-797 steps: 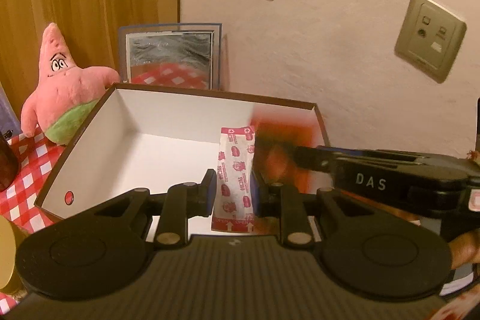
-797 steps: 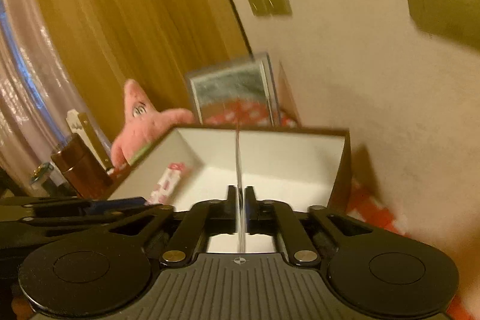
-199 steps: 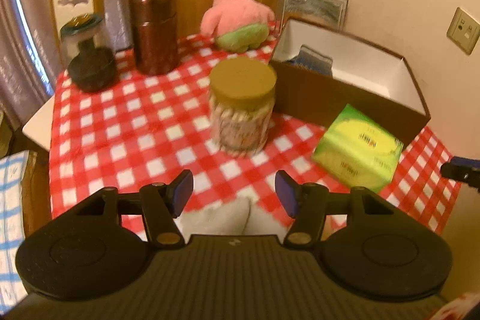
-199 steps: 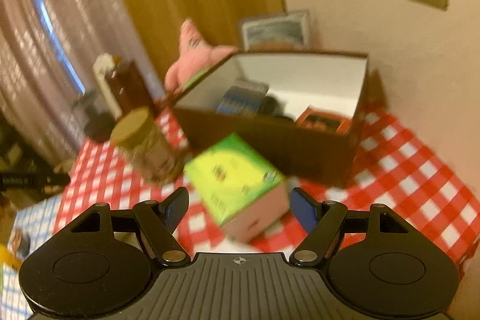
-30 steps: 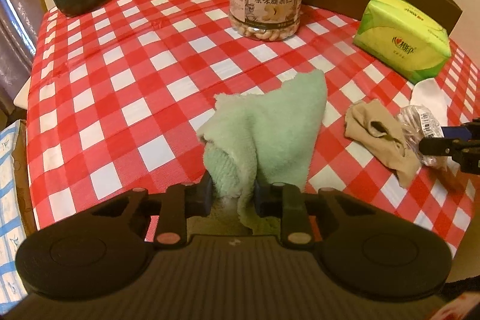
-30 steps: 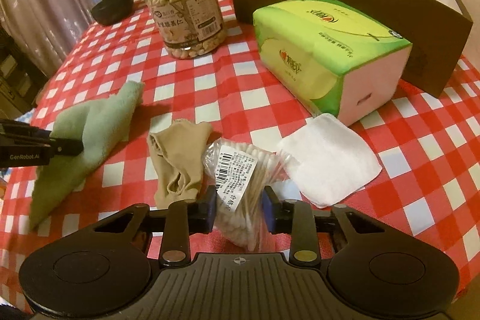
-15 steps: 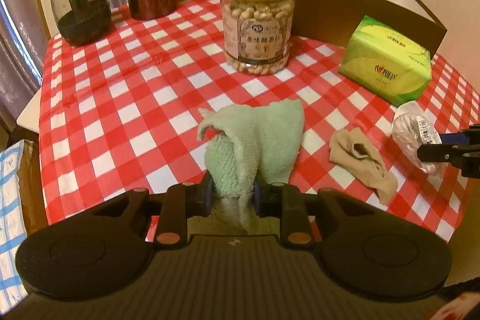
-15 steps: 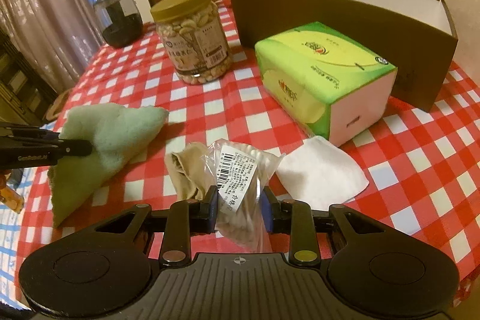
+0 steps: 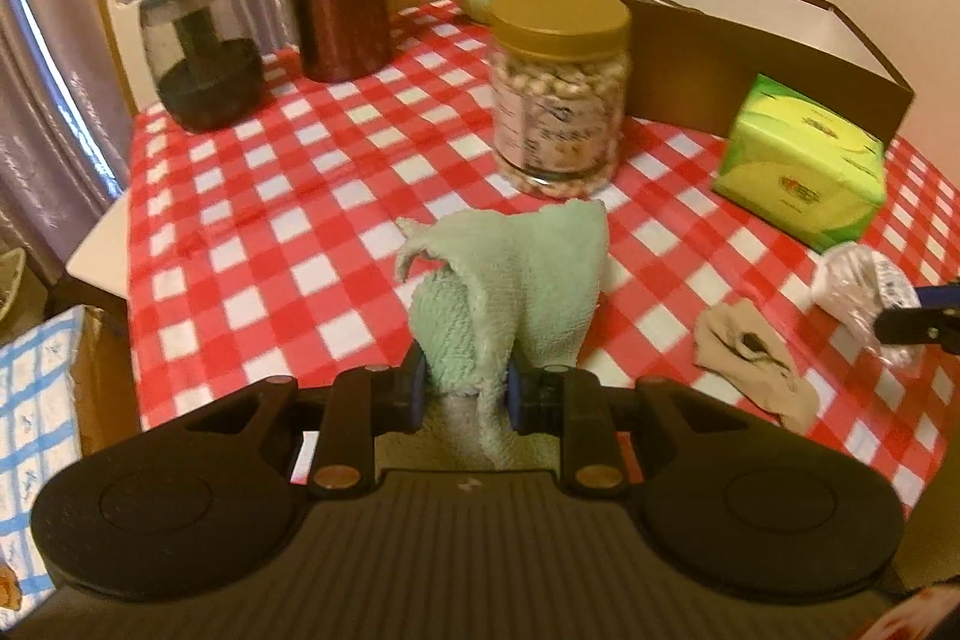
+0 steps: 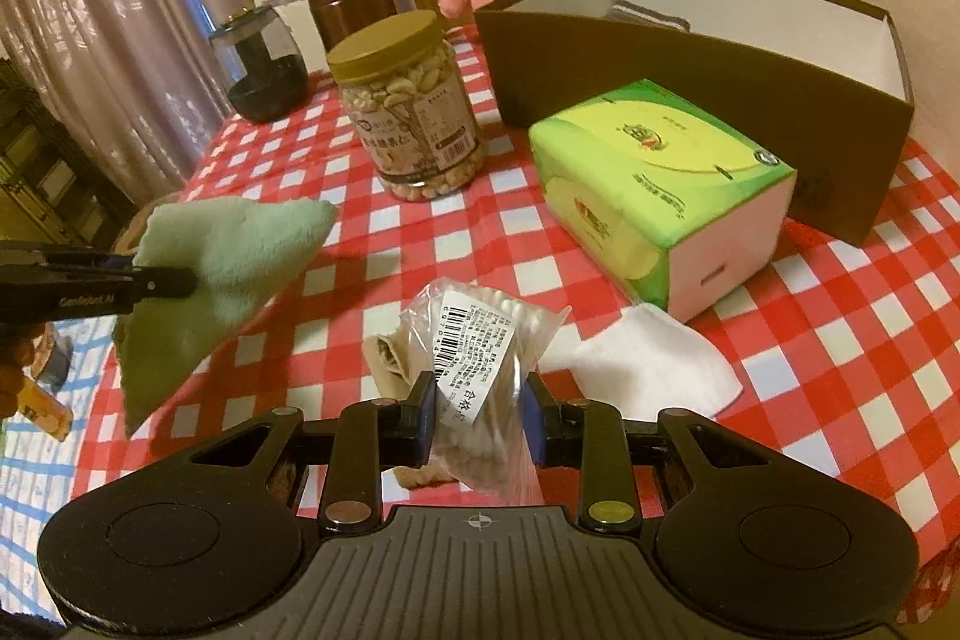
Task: Organize soft objects
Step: 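Carry the green towel and swab bag up toward the brown box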
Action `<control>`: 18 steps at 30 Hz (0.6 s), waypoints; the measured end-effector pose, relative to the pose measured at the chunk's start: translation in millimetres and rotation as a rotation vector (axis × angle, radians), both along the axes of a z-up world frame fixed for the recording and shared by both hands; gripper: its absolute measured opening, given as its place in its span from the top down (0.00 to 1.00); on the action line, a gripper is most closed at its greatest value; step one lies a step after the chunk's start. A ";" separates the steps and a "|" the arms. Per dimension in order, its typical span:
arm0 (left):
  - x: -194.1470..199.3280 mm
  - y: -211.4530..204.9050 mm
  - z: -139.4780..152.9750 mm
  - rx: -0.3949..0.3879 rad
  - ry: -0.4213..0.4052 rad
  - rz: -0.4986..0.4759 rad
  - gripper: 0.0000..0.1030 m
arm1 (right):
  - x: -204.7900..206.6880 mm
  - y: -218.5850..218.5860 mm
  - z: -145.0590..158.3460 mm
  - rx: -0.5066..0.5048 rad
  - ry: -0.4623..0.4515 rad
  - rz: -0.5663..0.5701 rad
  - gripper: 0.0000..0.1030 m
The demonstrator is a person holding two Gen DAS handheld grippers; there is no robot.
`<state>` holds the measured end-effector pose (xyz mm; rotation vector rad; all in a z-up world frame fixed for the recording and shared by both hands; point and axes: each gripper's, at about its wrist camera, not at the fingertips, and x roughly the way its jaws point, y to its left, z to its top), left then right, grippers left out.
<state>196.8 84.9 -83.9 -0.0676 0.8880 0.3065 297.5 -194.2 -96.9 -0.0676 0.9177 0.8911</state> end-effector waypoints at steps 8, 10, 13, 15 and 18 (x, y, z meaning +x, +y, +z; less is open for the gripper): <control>14.9 31.2 11.7 0.081 -0.016 0.033 0.78 | 9.5 14.9 8.1 0.024 -0.008 0.031 0.71; 21.8 38.6 13.8 0.099 -0.019 0.037 0.78 | 13.7 20.5 12.3 0.033 -0.019 0.036 0.71; 33.4 50.9 16.3 0.116 -0.026 0.049 0.78 | 22.2 31.9 17.5 0.047 -0.036 0.042 0.71; 42.2 58.2 16.7 0.120 -0.027 0.051 0.78 | 29.9 38.7 20.8 0.056 -0.042 0.043 0.71; 59.1 67.3 19.6 0.145 -0.030 0.043 0.78 | 44.6 51.9 28.0 0.068 -0.061 0.041 0.71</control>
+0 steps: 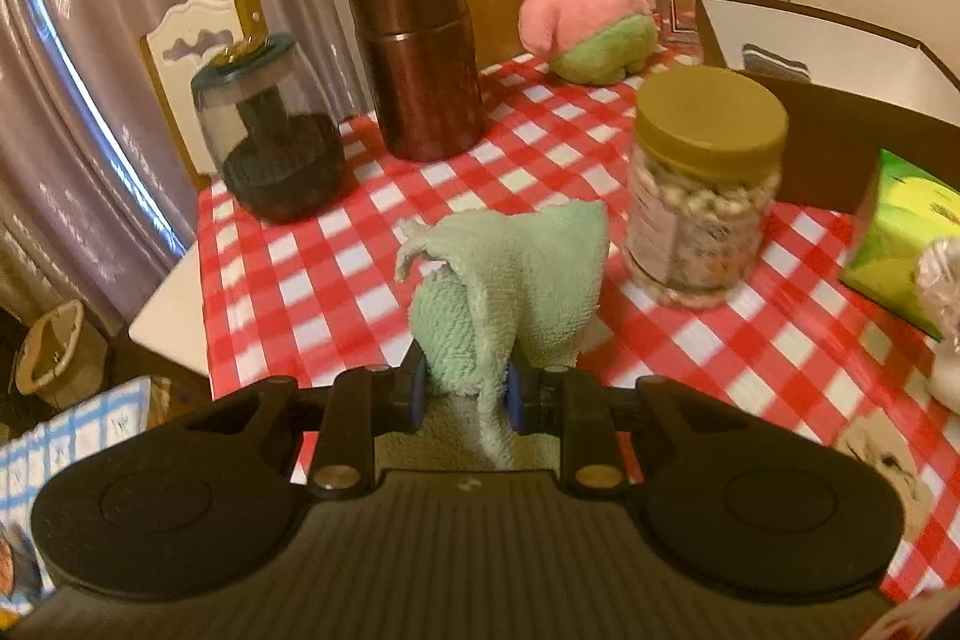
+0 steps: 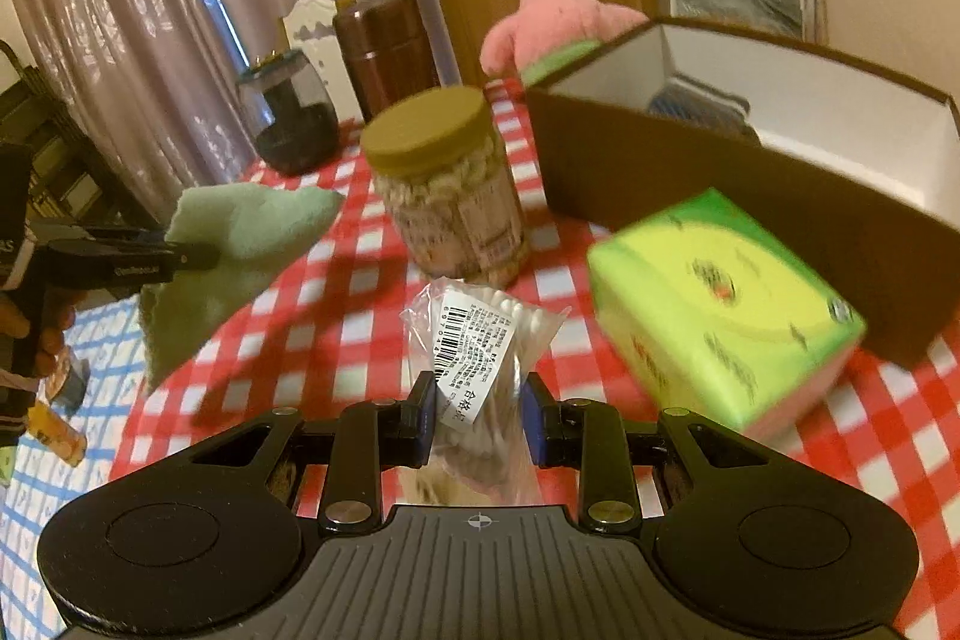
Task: Organize soft objects
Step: 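Carry the green towel and swab bag up toward the brown box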
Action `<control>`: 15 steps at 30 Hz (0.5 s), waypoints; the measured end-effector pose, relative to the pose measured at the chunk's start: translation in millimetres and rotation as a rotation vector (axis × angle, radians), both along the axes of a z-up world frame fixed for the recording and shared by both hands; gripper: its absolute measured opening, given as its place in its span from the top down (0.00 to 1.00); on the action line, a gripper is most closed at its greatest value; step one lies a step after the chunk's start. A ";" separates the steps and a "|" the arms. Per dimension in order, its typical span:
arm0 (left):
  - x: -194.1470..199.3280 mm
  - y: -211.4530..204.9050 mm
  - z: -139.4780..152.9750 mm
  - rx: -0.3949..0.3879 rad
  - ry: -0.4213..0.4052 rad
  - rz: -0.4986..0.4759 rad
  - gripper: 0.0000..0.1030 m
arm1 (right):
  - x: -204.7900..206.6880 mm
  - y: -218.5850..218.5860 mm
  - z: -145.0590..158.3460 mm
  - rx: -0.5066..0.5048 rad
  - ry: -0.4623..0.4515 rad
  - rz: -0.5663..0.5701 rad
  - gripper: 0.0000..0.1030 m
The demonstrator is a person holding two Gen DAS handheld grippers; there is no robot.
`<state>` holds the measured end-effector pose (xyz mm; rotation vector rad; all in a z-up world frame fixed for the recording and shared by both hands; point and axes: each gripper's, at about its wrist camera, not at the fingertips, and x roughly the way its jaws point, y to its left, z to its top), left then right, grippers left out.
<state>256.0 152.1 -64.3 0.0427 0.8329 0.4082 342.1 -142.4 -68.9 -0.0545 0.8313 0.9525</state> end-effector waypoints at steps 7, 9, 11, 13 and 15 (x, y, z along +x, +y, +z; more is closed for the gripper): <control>48.4 21.5 15.5 0.040 -0.042 -0.033 0.78 | 40.8 23.7 15.7 0.049 -0.031 -0.056 0.71; 65.3 26.5 21.3 0.058 -0.055 -0.050 0.78 | 53.8 29.4 20.4 0.061 -0.044 -0.072 0.71; 82.2 30.1 27.5 0.074 -0.069 -0.067 0.78 | 66.7 35.0 26.0 0.073 -0.057 -0.091 0.71; 98.4 32.4 32.2 0.091 -0.082 -0.083 0.78 | 79.8 38.6 31.0 0.084 -0.070 -0.112 0.71; 118.4 34.2 39.5 0.105 -0.099 -0.103 0.78 | 92.6 39.9 35.7 0.093 -0.082 -0.134 0.71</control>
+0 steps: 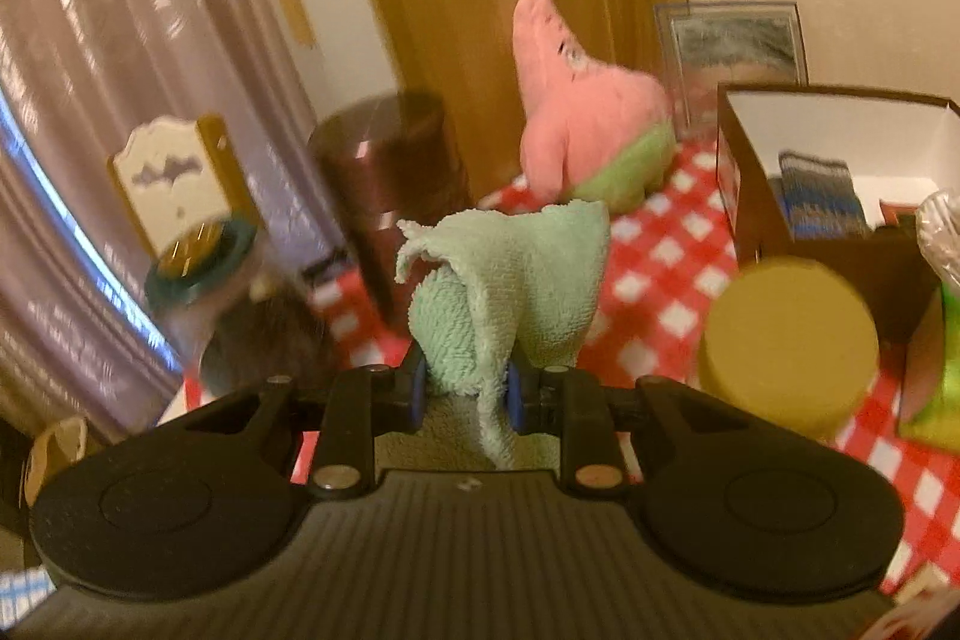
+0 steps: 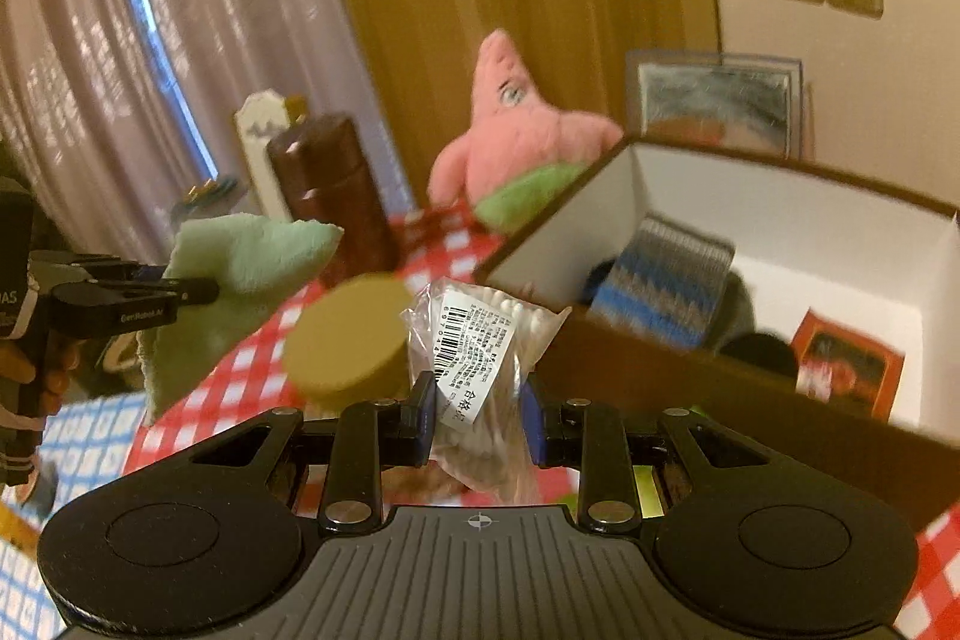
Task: Organize soft objects
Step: 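Carry the green towel and swab bag up toward the brown box, then lower both items into the brown box and open both tools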
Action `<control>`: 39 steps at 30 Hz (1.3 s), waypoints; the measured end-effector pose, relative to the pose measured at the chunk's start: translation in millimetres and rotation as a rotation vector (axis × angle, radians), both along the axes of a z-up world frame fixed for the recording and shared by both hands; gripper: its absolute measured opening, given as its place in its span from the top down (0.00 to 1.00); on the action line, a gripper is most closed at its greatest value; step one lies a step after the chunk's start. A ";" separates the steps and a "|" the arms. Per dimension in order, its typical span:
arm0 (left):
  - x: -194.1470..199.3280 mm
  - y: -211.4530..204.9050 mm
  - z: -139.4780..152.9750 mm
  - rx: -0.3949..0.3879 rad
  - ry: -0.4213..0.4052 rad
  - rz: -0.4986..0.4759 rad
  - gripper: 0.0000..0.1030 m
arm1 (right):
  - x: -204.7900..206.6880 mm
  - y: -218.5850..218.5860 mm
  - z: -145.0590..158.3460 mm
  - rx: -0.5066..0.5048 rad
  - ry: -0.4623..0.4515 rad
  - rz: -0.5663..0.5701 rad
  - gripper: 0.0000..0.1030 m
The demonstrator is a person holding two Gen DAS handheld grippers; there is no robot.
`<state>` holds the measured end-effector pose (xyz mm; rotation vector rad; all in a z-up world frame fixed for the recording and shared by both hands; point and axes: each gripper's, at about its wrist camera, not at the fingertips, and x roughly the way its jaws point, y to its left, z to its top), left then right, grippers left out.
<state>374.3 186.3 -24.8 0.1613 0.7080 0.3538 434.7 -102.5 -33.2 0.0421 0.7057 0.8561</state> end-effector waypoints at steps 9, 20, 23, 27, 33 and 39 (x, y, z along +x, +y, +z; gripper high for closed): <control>82.9 -22.3 30.1 0.006 -0.105 -0.135 0.78 | 64.4 -7.2 15.2 0.011 -0.042 -0.127 0.71; 166.5 -95.7 40.5 -0.054 -0.154 -0.369 0.78 | 122.3 -33.1 5.4 -0.026 -0.012 -0.278 0.71; 178.4 -118.1 38.0 -0.080 -0.151 -0.431 0.78 | 132.4 -46.4 0.5 -0.043 0.006 -0.317 0.71; 189.7 -140.6 30.3 -0.125 -0.132 -0.493 0.78 | 142.0 -61.4 -5.4 -0.078 0.022 -0.359 0.71; 201.6 -172.2 16.6 -0.199 -0.086 -0.570 0.74 | 148.1 -82.6 -13.9 -0.112 0.043 -0.419 0.71; 213.4 -191.8 1.4 -0.263 -0.003 -0.563 0.58 | 155.6 -93.9 -20.0 -0.129 0.067 -0.459 0.70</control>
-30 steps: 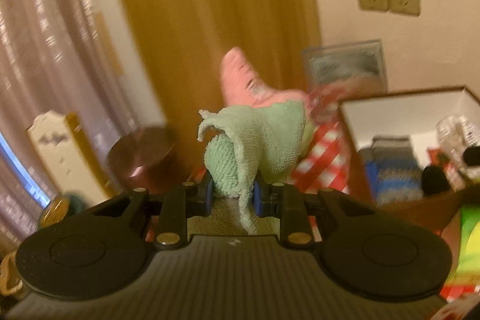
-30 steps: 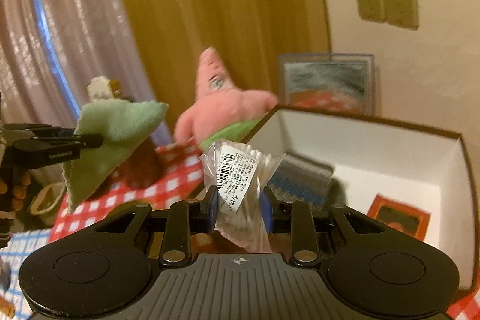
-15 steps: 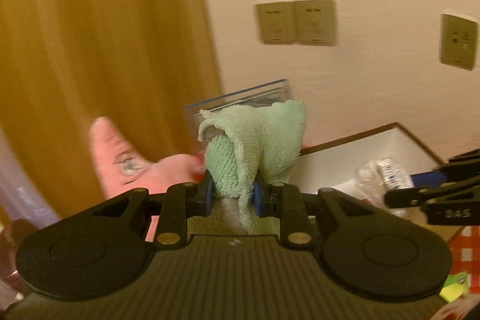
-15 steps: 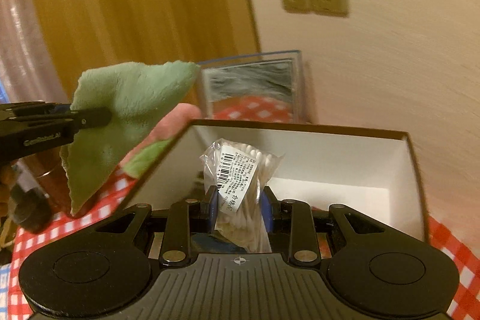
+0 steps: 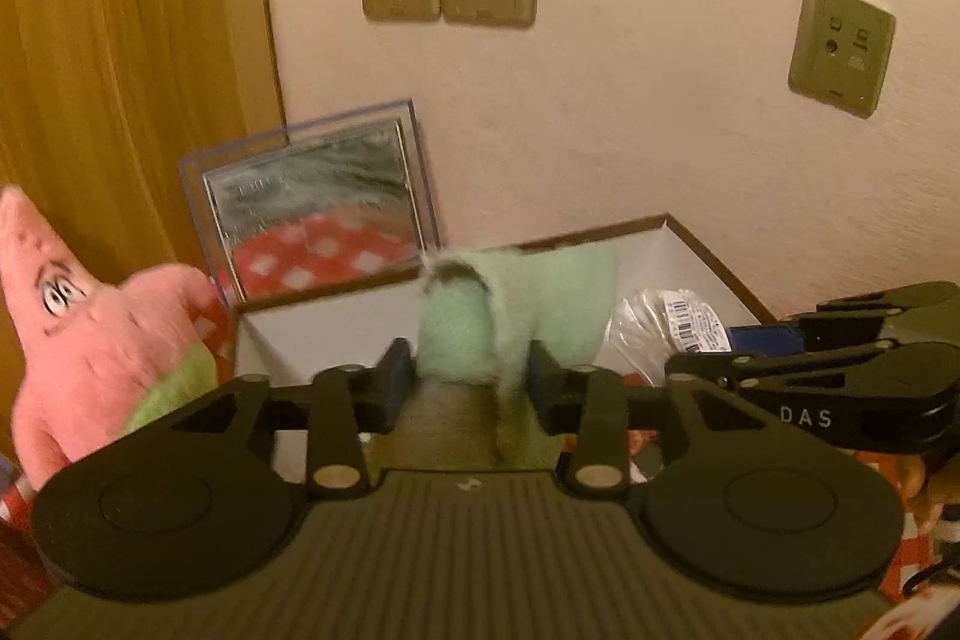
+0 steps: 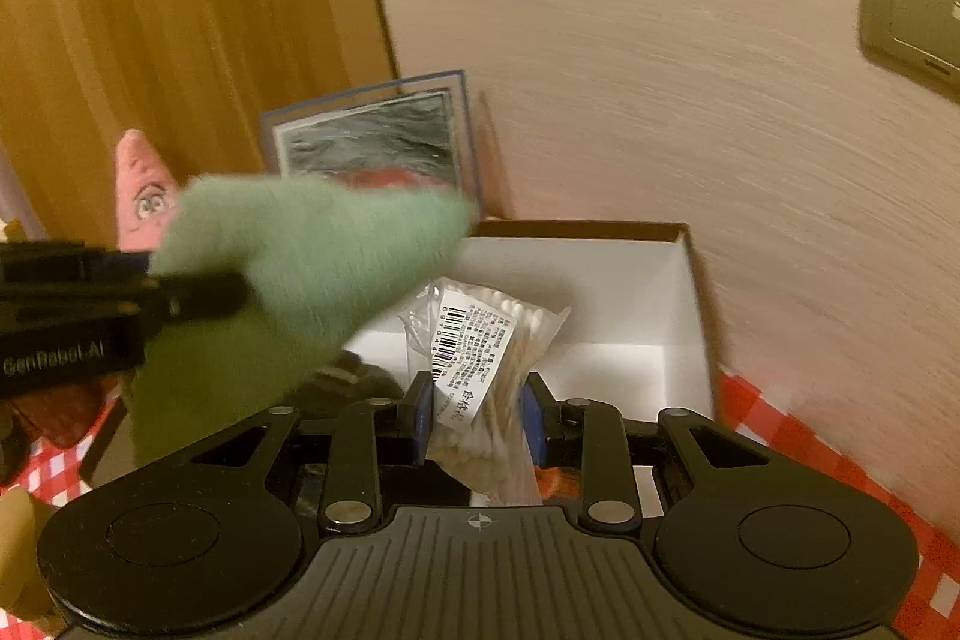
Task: Organize soft objects
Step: 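Lower both items into the brown box and open both tools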
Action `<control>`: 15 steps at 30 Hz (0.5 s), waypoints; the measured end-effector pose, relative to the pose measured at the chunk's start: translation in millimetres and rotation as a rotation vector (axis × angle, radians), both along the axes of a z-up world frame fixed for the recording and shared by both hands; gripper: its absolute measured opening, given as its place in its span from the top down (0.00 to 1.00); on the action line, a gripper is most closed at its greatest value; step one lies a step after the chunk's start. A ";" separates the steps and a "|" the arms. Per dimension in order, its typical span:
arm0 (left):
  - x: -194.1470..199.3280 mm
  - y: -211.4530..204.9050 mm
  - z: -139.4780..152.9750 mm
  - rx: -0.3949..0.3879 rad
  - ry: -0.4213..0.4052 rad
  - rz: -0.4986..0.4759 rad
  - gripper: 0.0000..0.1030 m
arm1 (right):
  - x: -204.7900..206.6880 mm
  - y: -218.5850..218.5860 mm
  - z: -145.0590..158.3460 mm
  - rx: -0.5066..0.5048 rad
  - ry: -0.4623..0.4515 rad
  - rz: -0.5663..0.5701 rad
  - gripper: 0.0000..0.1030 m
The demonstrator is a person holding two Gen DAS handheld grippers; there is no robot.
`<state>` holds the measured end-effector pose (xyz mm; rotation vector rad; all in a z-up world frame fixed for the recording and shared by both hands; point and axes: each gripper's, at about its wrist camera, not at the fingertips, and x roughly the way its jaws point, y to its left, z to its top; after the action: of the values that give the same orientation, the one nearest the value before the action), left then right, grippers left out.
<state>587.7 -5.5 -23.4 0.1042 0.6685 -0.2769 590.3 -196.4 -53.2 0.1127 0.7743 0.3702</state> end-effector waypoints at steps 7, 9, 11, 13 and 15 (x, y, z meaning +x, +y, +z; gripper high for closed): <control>3.2 2.4 -1.1 -0.036 0.068 0.058 0.44 | 1.0 -7.3 -6.0 -0.007 0.020 -0.006 0.38; -0.7 4.9 0.9 -0.035 0.091 0.073 0.44 | -1.7 -9.3 -5.9 -0.006 0.023 0.001 0.37; -5.7 7.3 3.4 -0.034 0.100 0.085 0.44 | -4.3 -11.2 -4.6 -0.007 0.027 0.003 0.36; -13.3 9.9 7.4 -0.043 0.101 0.088 0.44 | -8.0 -13.3 -2.5 -0.004 0.027 0.005 0.36; -21.1 11.9 11.6 -0.047 0.103 0.091 0.44 | -13.6 -16.3 -0.2 0.003 0.025 0.007 0.36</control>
<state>566.6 6.4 -11.7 0.0142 0.7666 -0.2108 576.7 -212.7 -53.5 0.1177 0.7992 0.3772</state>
